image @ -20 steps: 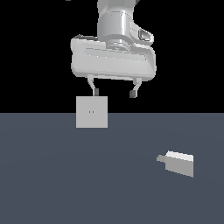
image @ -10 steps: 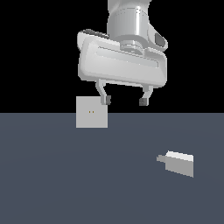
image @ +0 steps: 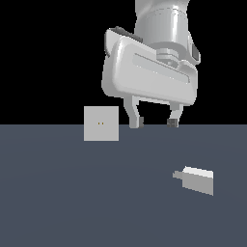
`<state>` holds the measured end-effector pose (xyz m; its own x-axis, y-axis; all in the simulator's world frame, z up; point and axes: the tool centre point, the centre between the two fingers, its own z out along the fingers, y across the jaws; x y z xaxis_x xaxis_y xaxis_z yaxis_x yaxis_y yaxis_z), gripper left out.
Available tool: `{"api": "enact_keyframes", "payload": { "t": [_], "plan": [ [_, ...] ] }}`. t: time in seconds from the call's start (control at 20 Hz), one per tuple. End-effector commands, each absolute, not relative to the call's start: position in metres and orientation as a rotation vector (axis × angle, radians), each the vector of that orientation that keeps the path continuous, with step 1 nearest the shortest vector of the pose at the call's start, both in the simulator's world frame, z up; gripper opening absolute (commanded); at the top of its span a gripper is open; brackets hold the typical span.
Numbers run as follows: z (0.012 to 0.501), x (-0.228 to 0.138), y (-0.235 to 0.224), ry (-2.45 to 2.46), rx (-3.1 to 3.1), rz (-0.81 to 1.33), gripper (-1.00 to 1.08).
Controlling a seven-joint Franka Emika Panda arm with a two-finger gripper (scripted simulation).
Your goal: Plug the charger into the wall socket.
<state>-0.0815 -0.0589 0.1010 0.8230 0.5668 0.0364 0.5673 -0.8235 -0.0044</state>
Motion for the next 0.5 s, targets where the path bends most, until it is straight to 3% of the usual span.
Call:
{"api": "enact_keyframes", "payload": {
  "t": [0.0,0.45],
  "plan": [
    [0.095,-0.087,-0.066,-1.001,-2.961,-0.055,1.0],
    [0.077,-0.1,-0.094,-1.234,-2.867,-0.064,1.0]
  ]
}}
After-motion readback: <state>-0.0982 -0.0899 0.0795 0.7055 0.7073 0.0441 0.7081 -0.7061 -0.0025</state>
